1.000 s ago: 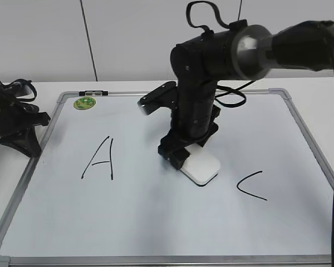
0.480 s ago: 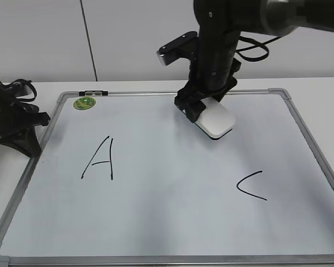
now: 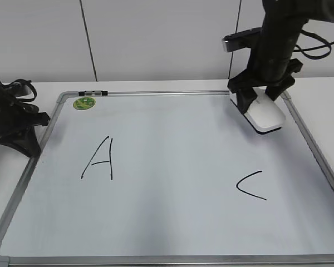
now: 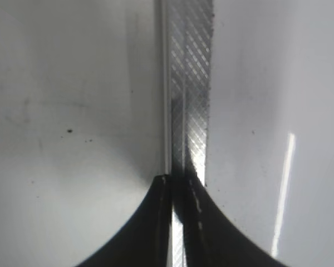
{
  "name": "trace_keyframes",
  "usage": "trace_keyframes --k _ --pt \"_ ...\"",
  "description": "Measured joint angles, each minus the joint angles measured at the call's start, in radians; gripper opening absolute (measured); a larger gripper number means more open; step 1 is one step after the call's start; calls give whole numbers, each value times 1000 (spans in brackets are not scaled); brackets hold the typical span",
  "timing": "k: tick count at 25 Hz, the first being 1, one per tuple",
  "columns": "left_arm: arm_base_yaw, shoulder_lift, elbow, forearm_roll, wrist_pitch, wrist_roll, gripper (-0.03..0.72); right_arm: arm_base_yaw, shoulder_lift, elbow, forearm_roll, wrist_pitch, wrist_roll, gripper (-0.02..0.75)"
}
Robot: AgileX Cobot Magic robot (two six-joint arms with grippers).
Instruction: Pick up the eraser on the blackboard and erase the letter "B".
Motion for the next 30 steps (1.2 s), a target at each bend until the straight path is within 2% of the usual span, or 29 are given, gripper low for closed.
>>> trace_keyframes --k 6,13,22,30 --pt "0 0 0 0 0 2 27 -104 -22 52 24 7 28 535" --pt "0 0 0 0 0 2 27 -185 -80 212 29 -60 76 535" --pt "0 0 0 0 0 2 27 -195 -93 394 37 -209 140 535" --pt "0 0 0 0 0 2 27 -196 -96 410 33 -235 195 552"
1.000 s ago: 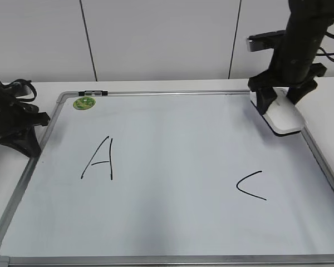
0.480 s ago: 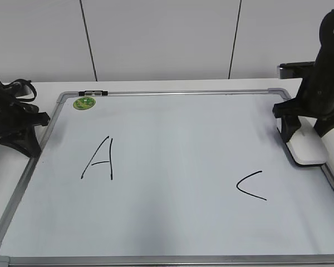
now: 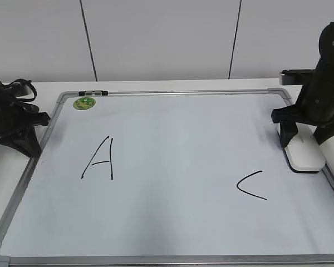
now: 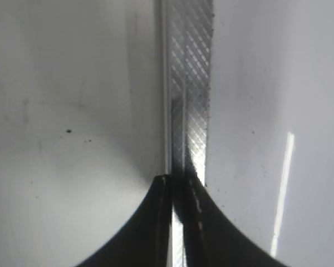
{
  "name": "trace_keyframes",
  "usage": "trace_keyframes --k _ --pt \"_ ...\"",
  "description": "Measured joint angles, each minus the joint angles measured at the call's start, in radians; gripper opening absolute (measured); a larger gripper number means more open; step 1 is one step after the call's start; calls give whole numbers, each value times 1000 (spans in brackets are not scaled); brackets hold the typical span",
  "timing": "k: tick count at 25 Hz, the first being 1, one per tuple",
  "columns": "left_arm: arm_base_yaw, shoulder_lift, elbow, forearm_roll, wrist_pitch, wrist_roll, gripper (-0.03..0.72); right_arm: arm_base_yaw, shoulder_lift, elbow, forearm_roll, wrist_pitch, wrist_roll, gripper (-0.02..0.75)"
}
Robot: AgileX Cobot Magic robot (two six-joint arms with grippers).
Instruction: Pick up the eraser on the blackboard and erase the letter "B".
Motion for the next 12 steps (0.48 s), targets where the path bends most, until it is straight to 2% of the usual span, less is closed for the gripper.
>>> trace_keyframes --k 5,9,12 --pt "0 0 0 -1 0 0 34 0 -21 0 -14 -4 0 619" --pt "0 0 -2 -1 5 0 45 0 -68 0 -17 12 -31 622" --pt "2 11 -32 3 44 2 87 0 -119 0 15 36 -76 622"
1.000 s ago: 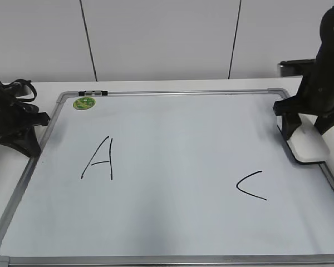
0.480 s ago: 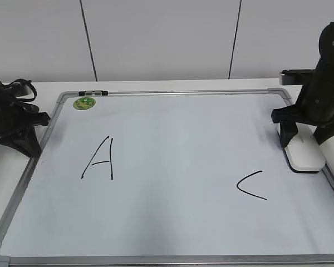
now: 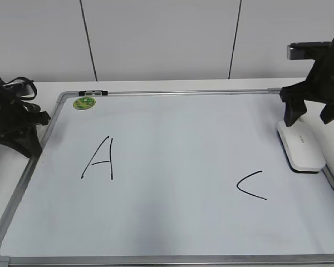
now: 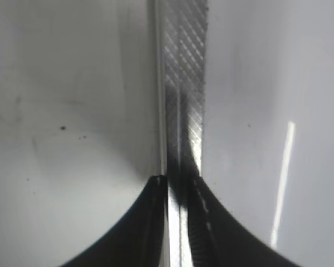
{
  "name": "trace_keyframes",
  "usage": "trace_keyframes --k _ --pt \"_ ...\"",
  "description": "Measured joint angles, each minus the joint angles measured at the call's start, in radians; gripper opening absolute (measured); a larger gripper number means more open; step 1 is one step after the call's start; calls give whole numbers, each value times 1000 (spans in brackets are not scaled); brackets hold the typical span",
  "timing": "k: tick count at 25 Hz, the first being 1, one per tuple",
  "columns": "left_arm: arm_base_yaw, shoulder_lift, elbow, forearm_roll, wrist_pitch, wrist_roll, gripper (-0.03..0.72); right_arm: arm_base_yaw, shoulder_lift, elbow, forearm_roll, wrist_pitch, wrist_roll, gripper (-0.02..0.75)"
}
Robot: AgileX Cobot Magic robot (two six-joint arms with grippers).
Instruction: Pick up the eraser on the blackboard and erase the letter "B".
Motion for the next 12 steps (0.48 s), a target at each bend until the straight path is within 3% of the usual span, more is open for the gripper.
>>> trace_keyframes --k 6,9,12 --pt "0 4 -140 1 196 2 361 0 -128 0 86 34 -88 615" --pt "0 -34 -170 1 225 2 433 0 -200 0 100 88 -117 610" --pt "-4 -110 -174 2 240 -2 451 0 -275 0 105 153 -140 605"
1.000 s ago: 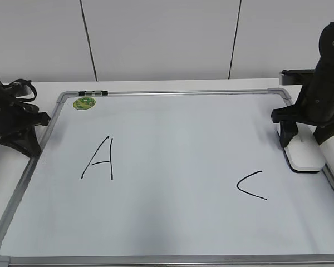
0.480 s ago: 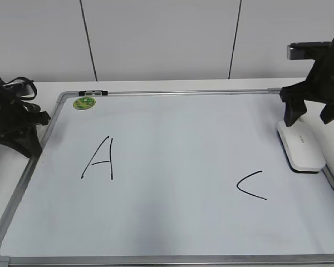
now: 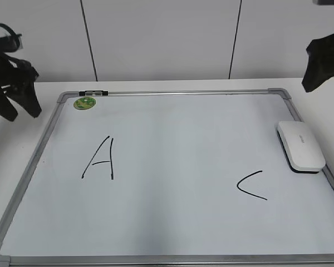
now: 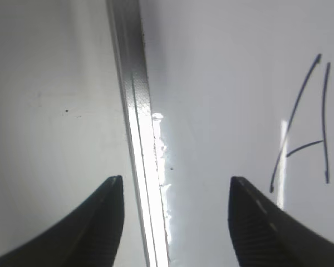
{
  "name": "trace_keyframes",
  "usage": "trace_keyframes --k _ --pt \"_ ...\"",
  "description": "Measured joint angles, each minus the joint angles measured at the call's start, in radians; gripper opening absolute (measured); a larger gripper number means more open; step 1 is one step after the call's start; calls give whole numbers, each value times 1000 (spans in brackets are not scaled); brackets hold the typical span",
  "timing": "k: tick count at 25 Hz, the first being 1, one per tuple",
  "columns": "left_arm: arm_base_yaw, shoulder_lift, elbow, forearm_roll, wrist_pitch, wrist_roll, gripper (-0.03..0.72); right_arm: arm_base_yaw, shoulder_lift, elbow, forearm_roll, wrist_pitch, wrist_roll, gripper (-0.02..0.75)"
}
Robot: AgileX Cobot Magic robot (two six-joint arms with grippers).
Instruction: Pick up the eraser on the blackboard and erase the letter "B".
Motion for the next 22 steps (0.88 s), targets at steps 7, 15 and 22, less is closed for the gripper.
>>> trace_keyframes --k 7,15,22 --pt "-77 -252 17 0 10 -4 458 0 -201 2 4 101 -17 596" --pt "-158 -610 129 61 34 -71 458 0 -490 143 4 118 -54 596" --pt "-158 -930 354 74 43 -90 458 0 -784 377 4 118 -61 596"
